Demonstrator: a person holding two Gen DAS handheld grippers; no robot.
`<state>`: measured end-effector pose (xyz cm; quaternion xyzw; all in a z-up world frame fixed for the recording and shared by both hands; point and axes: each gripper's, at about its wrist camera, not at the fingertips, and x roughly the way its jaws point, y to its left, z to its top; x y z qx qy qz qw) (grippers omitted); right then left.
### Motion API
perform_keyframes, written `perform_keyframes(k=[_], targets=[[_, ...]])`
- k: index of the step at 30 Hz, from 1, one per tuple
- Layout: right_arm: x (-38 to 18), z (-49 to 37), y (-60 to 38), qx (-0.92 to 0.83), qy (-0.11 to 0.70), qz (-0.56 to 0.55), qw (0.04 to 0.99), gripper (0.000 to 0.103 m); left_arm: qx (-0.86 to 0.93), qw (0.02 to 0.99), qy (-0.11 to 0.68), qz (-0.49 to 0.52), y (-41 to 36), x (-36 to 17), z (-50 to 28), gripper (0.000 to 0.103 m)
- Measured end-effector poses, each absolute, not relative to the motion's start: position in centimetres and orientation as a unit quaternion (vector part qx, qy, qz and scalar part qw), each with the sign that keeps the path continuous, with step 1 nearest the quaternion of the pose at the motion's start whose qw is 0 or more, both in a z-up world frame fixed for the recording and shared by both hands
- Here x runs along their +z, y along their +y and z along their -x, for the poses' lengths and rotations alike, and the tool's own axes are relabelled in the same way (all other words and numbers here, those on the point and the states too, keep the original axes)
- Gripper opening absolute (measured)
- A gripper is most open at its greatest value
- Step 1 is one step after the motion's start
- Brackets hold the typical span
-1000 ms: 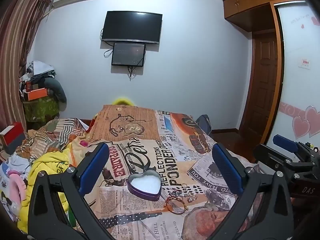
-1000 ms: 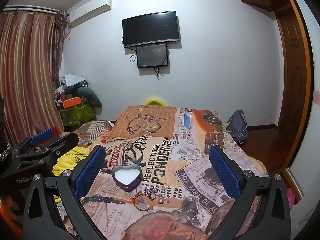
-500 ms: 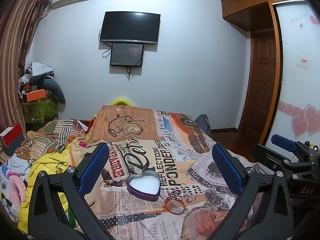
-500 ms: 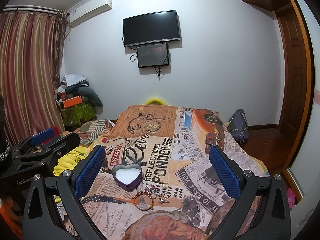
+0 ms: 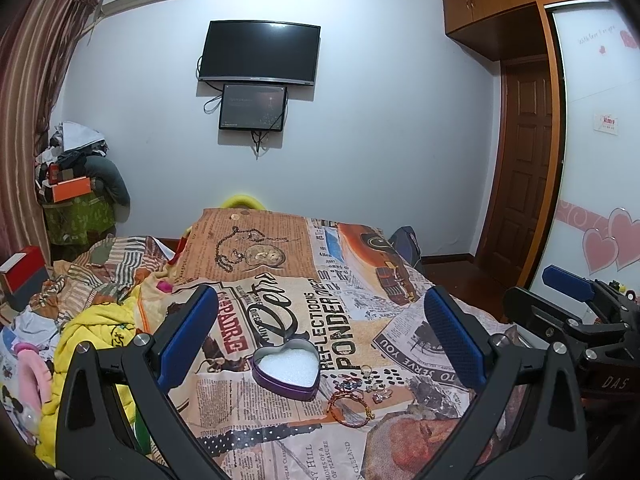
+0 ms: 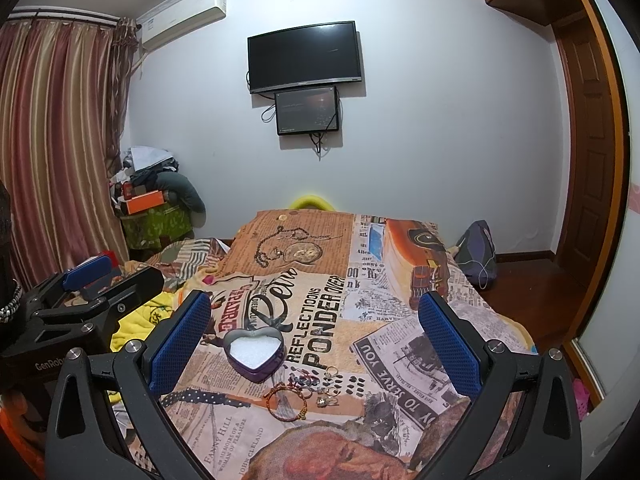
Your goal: Organize jewelry
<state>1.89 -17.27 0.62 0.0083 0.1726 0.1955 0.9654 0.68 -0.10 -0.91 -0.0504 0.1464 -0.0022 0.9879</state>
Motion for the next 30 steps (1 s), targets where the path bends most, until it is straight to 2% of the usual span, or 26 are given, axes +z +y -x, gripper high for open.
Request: perform_keyframes(k=[30], targets=[[0.5, -2.04, -17.32, 0.197, 0.177, -0.008, 0.964, 0.103, -0.004, 0.988, 0.146, 0.049, -0.08, -0.94, -0.62, 0.103]])
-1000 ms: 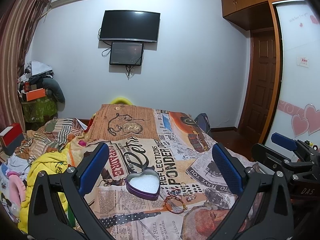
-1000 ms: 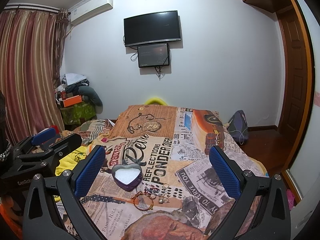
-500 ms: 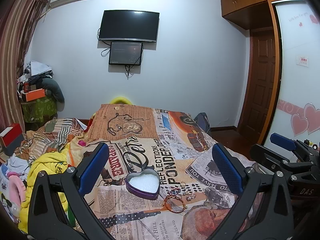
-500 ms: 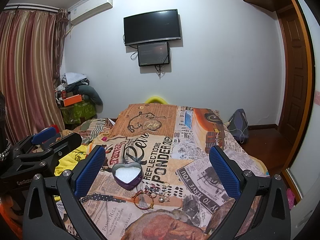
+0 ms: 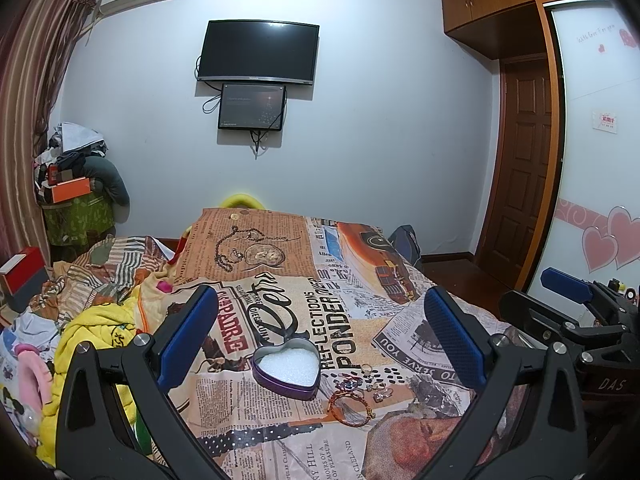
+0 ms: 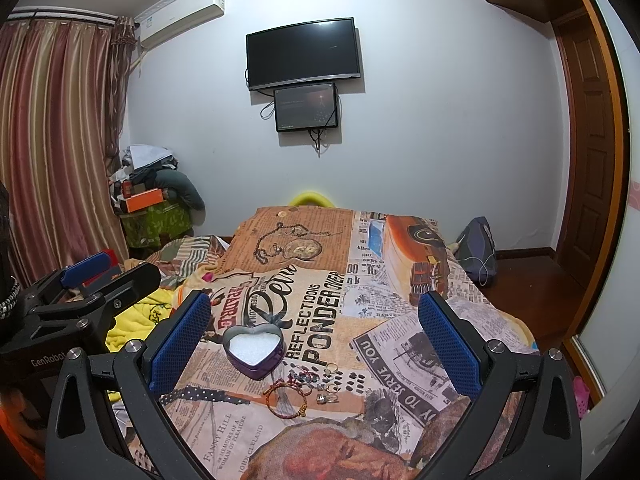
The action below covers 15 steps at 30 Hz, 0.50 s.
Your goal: Organize jewelry
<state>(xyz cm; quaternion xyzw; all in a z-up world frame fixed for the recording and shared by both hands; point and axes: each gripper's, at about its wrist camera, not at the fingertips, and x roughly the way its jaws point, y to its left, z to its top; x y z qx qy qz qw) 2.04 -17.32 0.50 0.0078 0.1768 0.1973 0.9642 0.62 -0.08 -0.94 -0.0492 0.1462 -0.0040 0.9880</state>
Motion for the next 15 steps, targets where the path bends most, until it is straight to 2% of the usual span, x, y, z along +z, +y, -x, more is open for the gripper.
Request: perform_keyframes(k=[15], targets=[[-0.8, -2.9, -17.2, 0.198, 0.192, -0.004, 0.961, 0.103, -0.001, 0.986, 0.159, 0.046, 0.3, -1.5, -1.5, 0.103]])
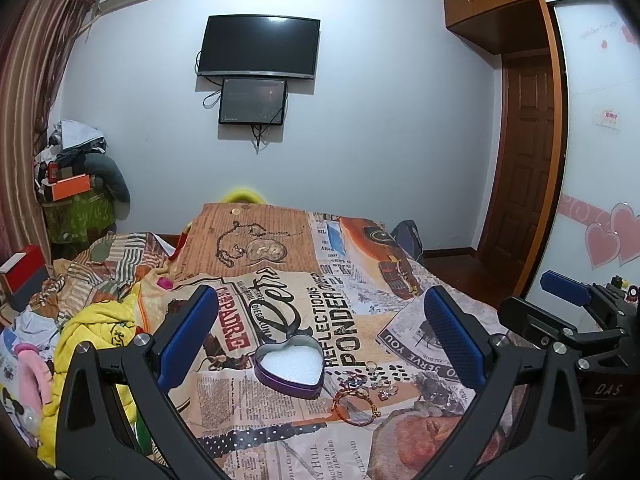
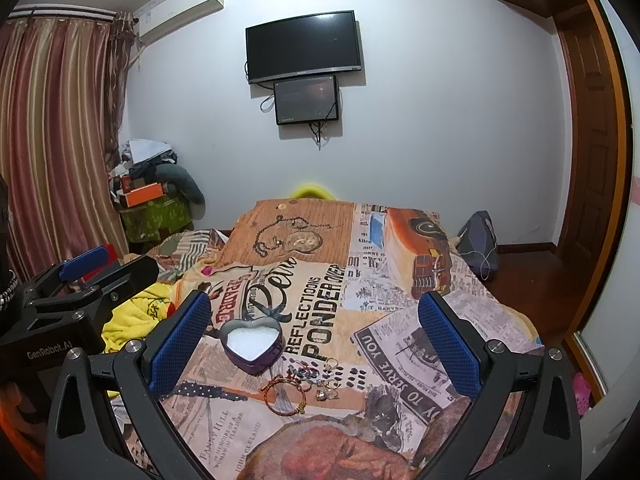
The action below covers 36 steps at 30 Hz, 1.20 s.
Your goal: Organize jewelry
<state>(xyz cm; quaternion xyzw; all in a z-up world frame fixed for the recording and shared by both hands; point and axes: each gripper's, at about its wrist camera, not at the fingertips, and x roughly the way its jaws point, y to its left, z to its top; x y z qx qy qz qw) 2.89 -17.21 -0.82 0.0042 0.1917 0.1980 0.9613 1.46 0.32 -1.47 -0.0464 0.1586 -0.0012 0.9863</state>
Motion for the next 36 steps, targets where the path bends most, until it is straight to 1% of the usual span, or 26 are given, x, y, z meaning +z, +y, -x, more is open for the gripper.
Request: perform_keyframes(k=[5, 13, 15, 20, 23, 26, 29, 31, 33, 34, 36], targets=[[-2.0, -3.9, -17.0, 0.194, 0.212, 0.001, 0.958, 0.103, -0.002, 0.982, 0.183, 0.051, 0.8, -2.7, -2.8, 0.103], [-6.3, -6.7, -16.6, 0.186, 0.276, 0.022, 0.943, 0.103, 0.025, 0.966, 0.252, 0.044, 1.8, -6.5, -6.5, 0.103], [-7.3, -7.3, -16.4, 0.186, 0.292, 0.028, 0.938, 0.103, 0.03, 0.961, 0.272, 0.042, 2.0, -7.8, -7.5, 0.099], [-10.5, -8.8, -16.0, 0.189, 0.339, 0.05, 0.92, 0.103, 0.019, 0.944, 0.327, 0.042, 2.7, -11.3, -9.6, 0.093], [-12.1, -9.5, -16.2, 0.195, 0.366, 0.053, 0.908, 0.1, 0.01, 0.933, 0.357, 0.037, 2.7, -13.4, -10.3, 0.089], [-13.7, -10.2, -16.2, 0.204, 0.393, 0.051, 0.895, 0.094, -0.008, 0.922, 0.387, 0.036, 2.5, -15.2, -11.1, 0.082], [-15.2, -11.1, -16.3, 0.216, 0.418, 0.042, 0.881, 0.083, -0.026, 0.912, 0.409, 0.031, 1.8, -16.7, -11.4, 0.071], [-15.9, -11.5, -16.4, 0.225, 0.433, 0.035, 0.872, 0.073, -0.037, 0.907, 0.419, 0.028, 1.2, -17.4, -11.6, 0.065], [-16.4, -11.8, -16.3, 0.233, 0.44, 0.031, 0.866, 0.067, -0.05, 0.903, 0.426, 0.027, 0.7, -17.9, -11.9, 0.056], [-16.5, -11.9, -16.2, 0.236, 0.442, 0.031, 0.865, 0.065, -0.056, 0.901, 0.429, 0.027, 0.5, -18.2, -12.0, 0.054], [-16.6, -12.0, -16.0, 0.243, 0.444, 0.031, 0.862, 0.063, -0.073, 0.896, 0.437, 0.031, 0.0, -18.6, -12.4, 0.045]])
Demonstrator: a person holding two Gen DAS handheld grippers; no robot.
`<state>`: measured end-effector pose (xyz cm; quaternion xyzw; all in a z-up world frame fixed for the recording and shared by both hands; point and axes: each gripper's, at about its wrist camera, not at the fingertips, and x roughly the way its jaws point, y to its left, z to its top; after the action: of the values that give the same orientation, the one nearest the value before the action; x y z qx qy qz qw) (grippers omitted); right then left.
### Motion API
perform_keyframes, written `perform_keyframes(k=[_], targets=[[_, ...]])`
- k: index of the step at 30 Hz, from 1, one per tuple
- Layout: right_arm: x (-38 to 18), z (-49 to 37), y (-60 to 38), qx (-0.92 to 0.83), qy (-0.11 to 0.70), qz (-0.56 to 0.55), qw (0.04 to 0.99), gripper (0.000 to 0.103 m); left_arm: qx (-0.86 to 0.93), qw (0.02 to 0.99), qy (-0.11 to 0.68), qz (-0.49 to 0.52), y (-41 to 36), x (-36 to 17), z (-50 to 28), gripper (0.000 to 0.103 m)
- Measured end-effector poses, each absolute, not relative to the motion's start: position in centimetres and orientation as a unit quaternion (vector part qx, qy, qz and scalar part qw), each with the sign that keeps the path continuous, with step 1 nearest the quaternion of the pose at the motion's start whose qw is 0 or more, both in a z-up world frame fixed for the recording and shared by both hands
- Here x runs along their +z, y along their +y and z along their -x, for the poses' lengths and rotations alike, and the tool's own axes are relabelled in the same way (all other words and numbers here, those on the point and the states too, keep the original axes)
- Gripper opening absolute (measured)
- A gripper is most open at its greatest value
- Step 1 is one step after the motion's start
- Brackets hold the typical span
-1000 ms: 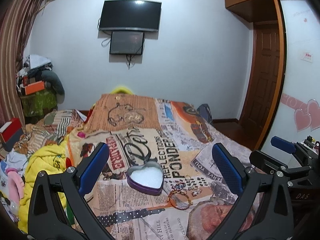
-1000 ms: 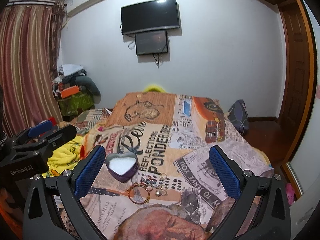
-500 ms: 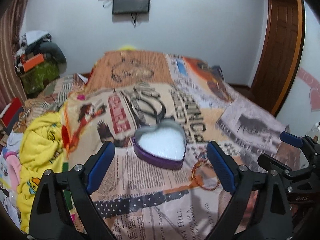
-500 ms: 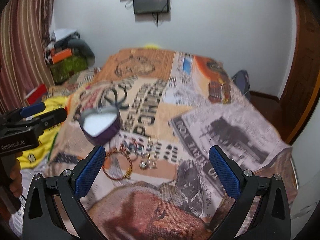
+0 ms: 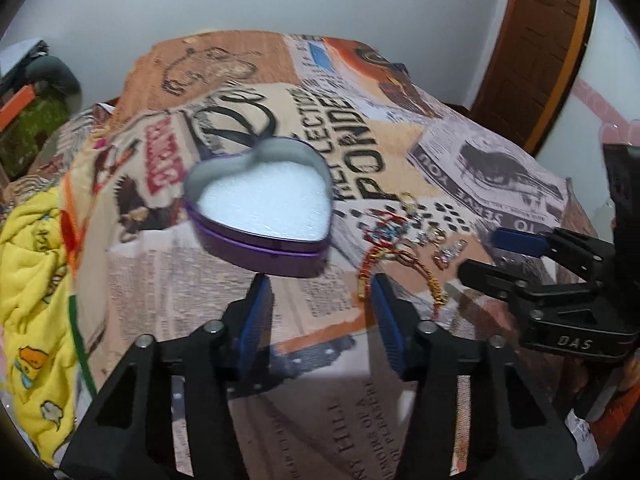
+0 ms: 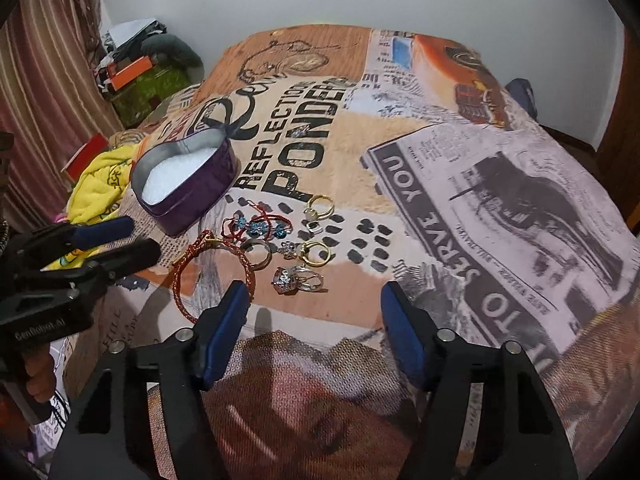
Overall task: Organize jewelry
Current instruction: 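Grasp the red-and-gold beaded bracelet with the left tool while the right tool approaches a silver ring, then carry the bracelet into the heart tin with the left tool while the right tool carries the ring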
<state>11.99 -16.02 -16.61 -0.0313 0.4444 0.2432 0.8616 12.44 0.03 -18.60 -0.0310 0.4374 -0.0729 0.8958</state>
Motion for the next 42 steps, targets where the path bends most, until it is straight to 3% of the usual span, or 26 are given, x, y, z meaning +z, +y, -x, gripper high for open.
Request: perform_keyframes(k=[3, 7, 13, 17, 42], targets=[[-16.9, -12.5, -15.7, 0.252, 0.447, 0.031, 0.858, 0.06, -0.087, 0.89, 0.448, 0.029, -0.5, -19.2, -13.0, 0.034], [-17.4, -13.1, -15.2, 0.261, 0.456, 0.029, 0.85, 0.05, -0.098, 0.888, 0.448, 0.02, -1.2, -19.5, -13.5, 0.033], [-17.9, -13.6, -15.1, 0.257, 0.458, 0.02, 0.851, 0.04, -0.102, 0.888, 0.448, 0.017, -1.6, -20.1, -14.0, 0.022], [-17.8, -13.8, -15.1, 0.255, 0.46, 0.015, 0.85, 0.029, -0.112, 0.886, 0.45, 0.027, -1.7, -20.4, -14.4, 0.005], [-12.3, -12.1, -14.8, 0.271, 0.401, 0.019, 0.875, 0.028, -0.092, 0.918, 0.381, 0.056, 0.7, -14.1, -10.8, 0.004]])
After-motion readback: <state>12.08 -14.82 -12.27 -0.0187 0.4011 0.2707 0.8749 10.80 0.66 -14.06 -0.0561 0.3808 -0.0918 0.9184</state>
